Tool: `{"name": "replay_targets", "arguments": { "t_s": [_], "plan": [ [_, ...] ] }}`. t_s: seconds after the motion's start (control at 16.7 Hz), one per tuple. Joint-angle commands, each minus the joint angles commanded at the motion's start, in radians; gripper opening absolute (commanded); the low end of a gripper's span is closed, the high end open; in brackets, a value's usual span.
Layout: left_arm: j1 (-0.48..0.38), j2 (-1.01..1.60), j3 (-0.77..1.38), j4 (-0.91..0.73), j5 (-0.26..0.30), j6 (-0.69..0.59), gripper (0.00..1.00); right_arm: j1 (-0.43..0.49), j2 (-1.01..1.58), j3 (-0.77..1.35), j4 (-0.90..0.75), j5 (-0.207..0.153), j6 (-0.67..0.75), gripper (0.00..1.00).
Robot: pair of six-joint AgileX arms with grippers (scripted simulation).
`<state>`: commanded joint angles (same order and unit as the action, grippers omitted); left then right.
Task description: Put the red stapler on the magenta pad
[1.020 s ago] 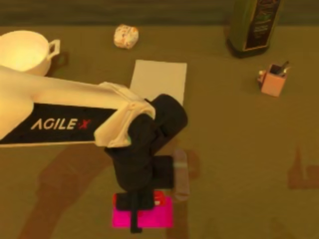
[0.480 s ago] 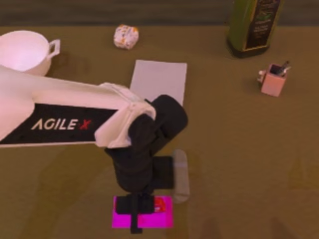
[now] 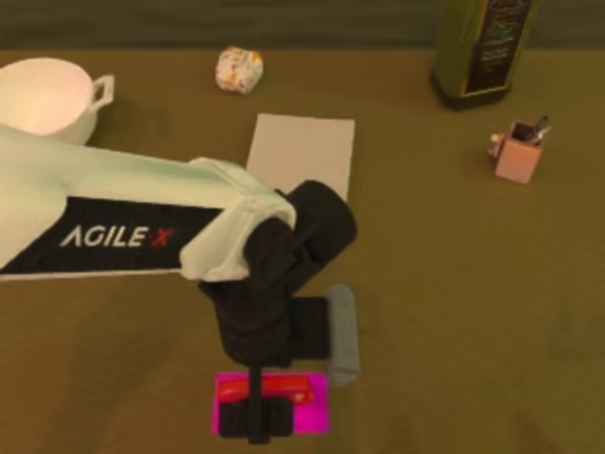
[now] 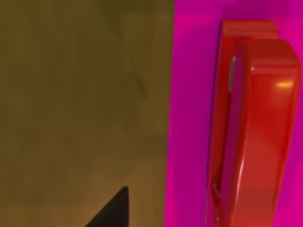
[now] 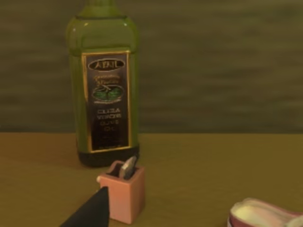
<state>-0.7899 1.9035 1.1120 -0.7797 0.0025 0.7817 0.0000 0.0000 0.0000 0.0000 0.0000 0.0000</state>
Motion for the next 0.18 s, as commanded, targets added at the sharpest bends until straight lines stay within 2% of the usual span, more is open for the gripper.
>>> {"name": "replay_targets", "arguments": {
  "t_s": [0.18],
  "plan": [
    [0.0, 0.0, 0.0, 0.0, 0.0, 0.0, 1.0, 0.0, 0.0, 0.0, 0.0, 0.0, 0.0, 1.0]
  ]
}}
